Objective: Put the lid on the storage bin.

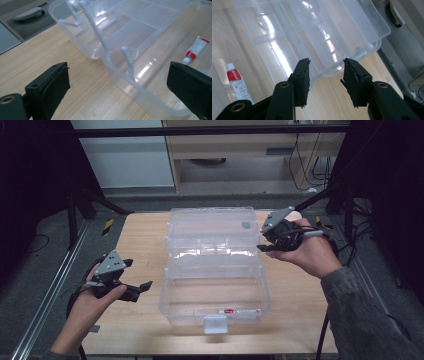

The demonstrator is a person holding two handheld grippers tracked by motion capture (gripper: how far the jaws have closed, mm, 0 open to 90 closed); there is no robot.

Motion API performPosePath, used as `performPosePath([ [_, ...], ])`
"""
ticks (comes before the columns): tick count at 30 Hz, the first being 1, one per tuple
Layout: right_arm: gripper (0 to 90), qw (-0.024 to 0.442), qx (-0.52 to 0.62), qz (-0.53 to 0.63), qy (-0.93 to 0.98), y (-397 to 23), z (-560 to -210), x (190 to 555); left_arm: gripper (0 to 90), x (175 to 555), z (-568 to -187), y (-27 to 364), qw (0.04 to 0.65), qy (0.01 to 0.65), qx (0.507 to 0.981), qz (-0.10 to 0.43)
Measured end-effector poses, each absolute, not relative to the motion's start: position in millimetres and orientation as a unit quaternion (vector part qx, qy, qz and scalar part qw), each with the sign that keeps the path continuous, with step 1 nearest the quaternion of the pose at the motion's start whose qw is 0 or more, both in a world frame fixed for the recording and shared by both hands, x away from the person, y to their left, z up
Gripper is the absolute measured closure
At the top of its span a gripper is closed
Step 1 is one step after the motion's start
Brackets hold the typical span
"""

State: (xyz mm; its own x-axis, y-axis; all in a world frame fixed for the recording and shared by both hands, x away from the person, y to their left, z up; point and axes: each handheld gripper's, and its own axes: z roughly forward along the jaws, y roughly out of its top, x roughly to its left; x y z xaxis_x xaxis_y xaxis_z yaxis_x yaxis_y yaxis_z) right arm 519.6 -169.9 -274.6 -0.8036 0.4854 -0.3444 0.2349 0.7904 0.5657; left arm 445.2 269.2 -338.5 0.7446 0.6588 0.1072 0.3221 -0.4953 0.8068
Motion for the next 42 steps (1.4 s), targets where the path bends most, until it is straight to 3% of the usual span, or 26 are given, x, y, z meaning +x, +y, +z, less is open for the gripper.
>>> performPosePath([
  [13,56.9,0.192,0.098,0.185,0.959,-118,-286,564,3.4,450,-338,213,0.377,0.207,0.887,0.165],
  [22,69.4,0.163,0.056,0.156,0.973,-112,-290,570,5.8,447,-346,188,0.353,0.144,0.915,0.132],
  [36,81.1,0.159,0.031,0.126,0.979,-105,-300,576,5.0,434,-360,176,0.322,0.121,0.931,0.125],
  [42,82.1,0.161,0.025,0.121,0.979,-105,-299,576,6.4,428,-373,177,0.315,0.112,0.936,0.112],
])
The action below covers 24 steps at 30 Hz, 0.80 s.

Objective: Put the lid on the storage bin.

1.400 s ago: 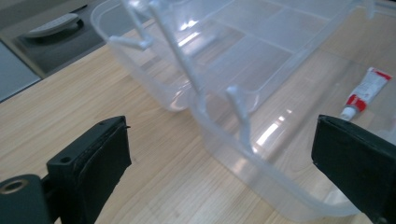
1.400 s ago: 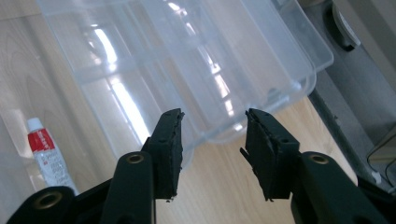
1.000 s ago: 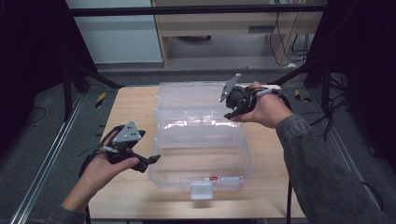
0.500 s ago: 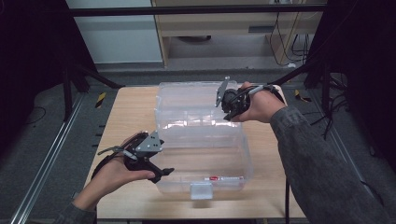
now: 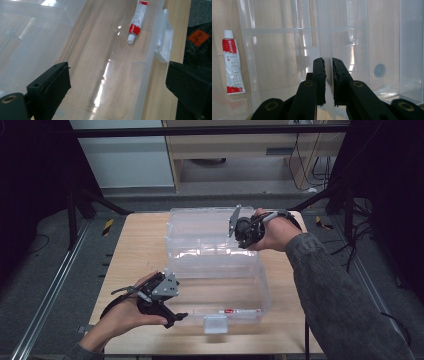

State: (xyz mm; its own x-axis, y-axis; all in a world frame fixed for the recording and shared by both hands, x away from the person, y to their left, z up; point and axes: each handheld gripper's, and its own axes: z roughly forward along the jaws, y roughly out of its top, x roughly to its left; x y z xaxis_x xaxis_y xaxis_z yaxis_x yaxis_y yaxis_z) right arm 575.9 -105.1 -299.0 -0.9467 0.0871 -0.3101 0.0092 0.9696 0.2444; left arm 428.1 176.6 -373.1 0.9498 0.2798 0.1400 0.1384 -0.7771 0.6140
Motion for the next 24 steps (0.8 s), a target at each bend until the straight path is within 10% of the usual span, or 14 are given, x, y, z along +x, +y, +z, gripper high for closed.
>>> performPosePath([
  [24,81.5,0.166,0.029,0.119,0.978,-103,-300,575,72.7,427,-408,167,0.233,0.083,0.968,0.049],
])
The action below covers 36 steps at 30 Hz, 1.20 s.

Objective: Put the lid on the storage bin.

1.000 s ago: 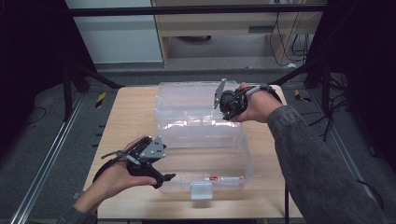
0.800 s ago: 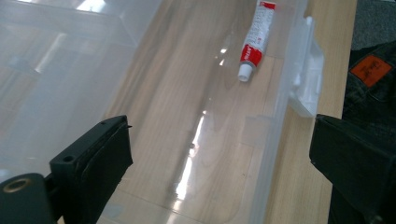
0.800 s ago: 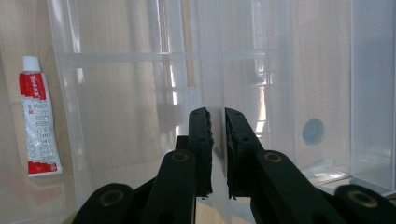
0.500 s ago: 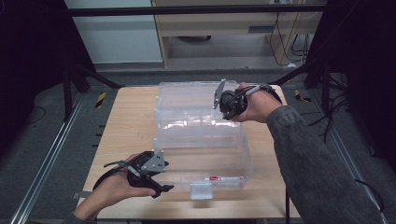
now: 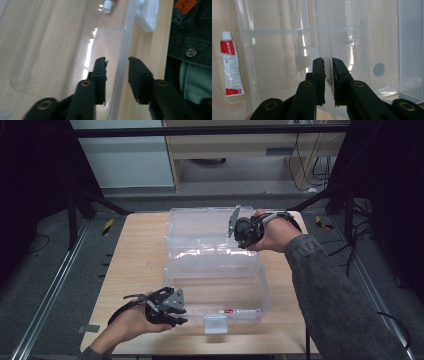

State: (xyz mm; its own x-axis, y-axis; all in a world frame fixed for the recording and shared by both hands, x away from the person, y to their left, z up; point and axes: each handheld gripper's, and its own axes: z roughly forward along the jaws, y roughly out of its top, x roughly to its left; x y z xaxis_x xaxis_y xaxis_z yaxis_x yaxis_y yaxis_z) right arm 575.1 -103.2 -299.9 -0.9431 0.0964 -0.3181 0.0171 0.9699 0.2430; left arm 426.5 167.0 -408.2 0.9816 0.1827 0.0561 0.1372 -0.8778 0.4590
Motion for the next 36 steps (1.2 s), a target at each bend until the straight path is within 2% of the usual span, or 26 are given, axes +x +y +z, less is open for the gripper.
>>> performPosePath([
  [5,82.4,0.164,0.026,0.12,0.979,-103,-300,575,80.4,426,-409,168,0.239,0.085,0.966,0.042],
  [24,84.5,0.158,0.03,0.119,0.98,-99,-299,594,80.1,439,-409,169,0.236,0.112,0.963,0.065],
  [36,87.9,0.151,0.019,0.117,0.981,-93,-290,577,79.6,437,-411,169,0.241,0.121,0.96,0.082],
])
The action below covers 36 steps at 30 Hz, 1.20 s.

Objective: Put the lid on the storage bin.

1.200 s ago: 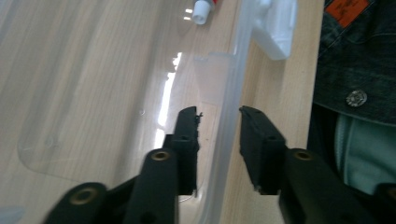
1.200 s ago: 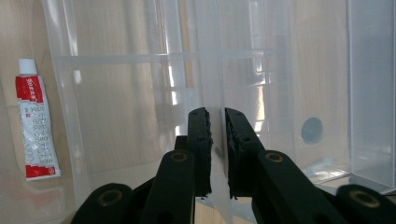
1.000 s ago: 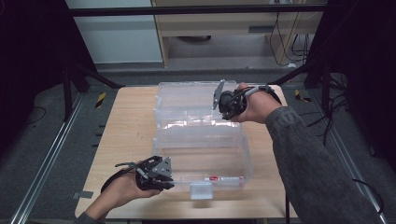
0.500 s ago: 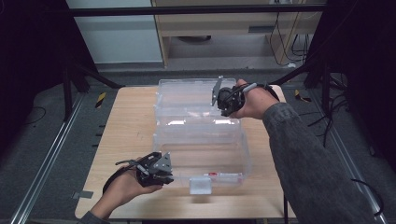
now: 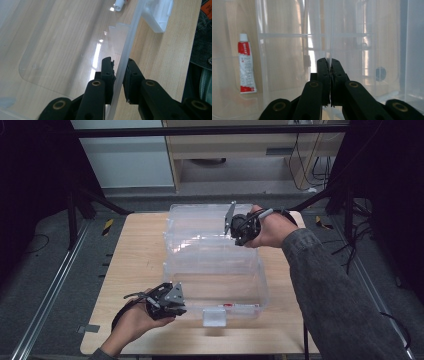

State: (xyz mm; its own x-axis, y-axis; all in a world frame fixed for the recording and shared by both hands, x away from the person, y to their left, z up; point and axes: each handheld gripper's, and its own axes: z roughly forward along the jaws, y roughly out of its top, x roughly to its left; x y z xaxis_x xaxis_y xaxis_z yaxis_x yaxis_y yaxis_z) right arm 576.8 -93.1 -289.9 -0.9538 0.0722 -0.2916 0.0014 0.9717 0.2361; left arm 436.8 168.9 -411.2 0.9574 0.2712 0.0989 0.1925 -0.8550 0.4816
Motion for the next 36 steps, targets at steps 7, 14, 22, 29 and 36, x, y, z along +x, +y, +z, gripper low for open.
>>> performPosePath([
  [7,88.2,0.163,0.01,0.123,0.979,-93,-287,560,79.5,438,-411,169,0.237,0.122,0.961,0.079],
  [14,88.2,0.171,0.003,0.136,0.976,-94,-286,545,79.4,438,-411,168,0.237,0.124,0.96,0.079],
  [22,87.8,0.189,-0.011,0.138,0.972,-93,-287,523,79.4,438,-411,168,0.234,0.123,0.961,0.079],
  [29,87.4,0.201,-0.018,0.137,0.97,-94,-289,508,79.1,438,-412,168,0.235,0.126,0.961,0.078],
  [36,86.9,0.211,-0.024,0.135,0.968,-95,-293,495,78.7,439,-412,168,0.234,0.125,0.961,0.079],
])
